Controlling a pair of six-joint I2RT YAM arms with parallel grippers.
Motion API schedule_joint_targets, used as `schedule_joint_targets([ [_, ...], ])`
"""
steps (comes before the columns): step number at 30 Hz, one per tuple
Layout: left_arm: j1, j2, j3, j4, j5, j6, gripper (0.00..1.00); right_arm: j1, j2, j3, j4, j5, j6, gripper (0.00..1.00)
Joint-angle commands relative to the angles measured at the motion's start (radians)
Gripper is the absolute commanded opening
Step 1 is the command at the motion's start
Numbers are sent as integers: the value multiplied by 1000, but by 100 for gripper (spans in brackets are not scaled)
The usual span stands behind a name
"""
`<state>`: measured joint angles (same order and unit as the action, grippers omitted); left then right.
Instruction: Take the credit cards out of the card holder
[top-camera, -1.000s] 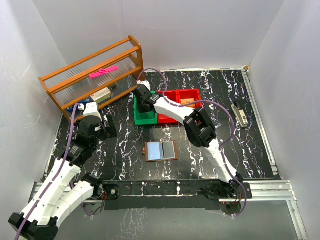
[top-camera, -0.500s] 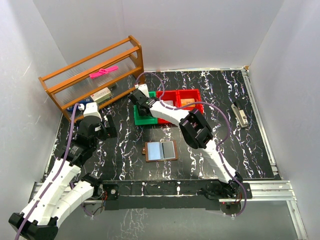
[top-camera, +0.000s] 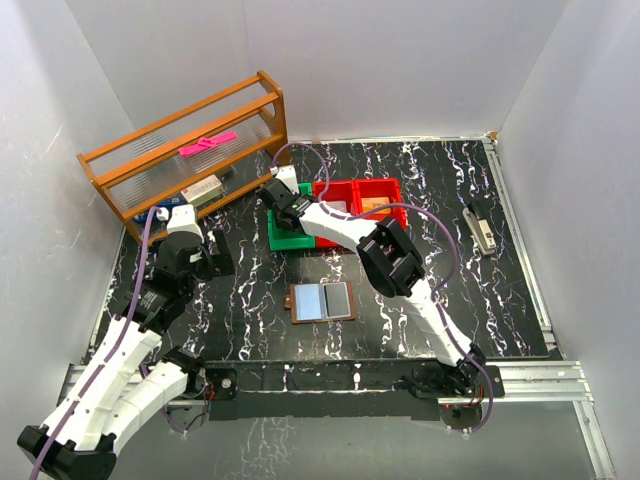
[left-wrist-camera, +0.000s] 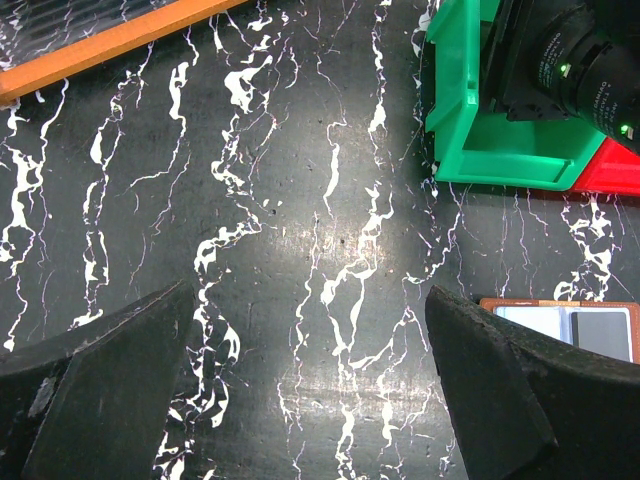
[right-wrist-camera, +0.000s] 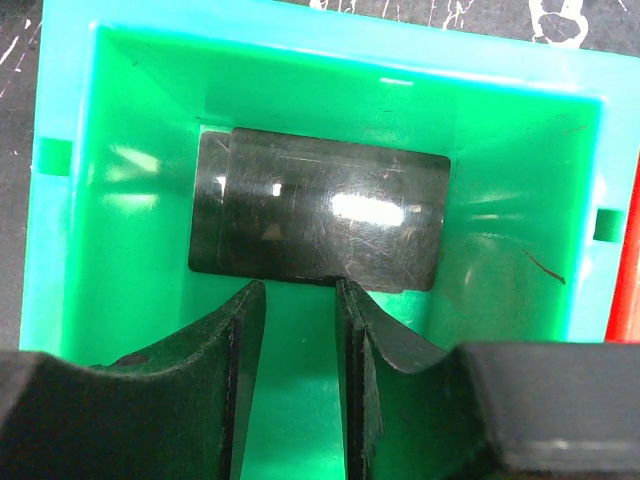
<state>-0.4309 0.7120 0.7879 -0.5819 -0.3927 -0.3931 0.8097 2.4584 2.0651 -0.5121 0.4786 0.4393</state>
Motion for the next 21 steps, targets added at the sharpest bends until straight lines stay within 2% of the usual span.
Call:
schedule_joint_targets([
  [1, 4, 0, 3, -6, -12, 8, 99, -1, 28, 21, 55, 36, -6, 33],
  [7, 4, 1, 3, -6, -11, 8, 99, -1, 6, 37, 41, 22, -18, 33],
  [15, 4, 4, 3, -6, -7, 5, 99, -1, -231, -76, 159, -105, -64, 39],
  [18, 4, 6, 7, -13, -8, -1, 99, -1, -374, -219, 253, -127, -78, 49],
  [21, 4, 8, 5, -10, -1, 0, 99, -1, -544, -436, 369, -105, -44, 66],
])
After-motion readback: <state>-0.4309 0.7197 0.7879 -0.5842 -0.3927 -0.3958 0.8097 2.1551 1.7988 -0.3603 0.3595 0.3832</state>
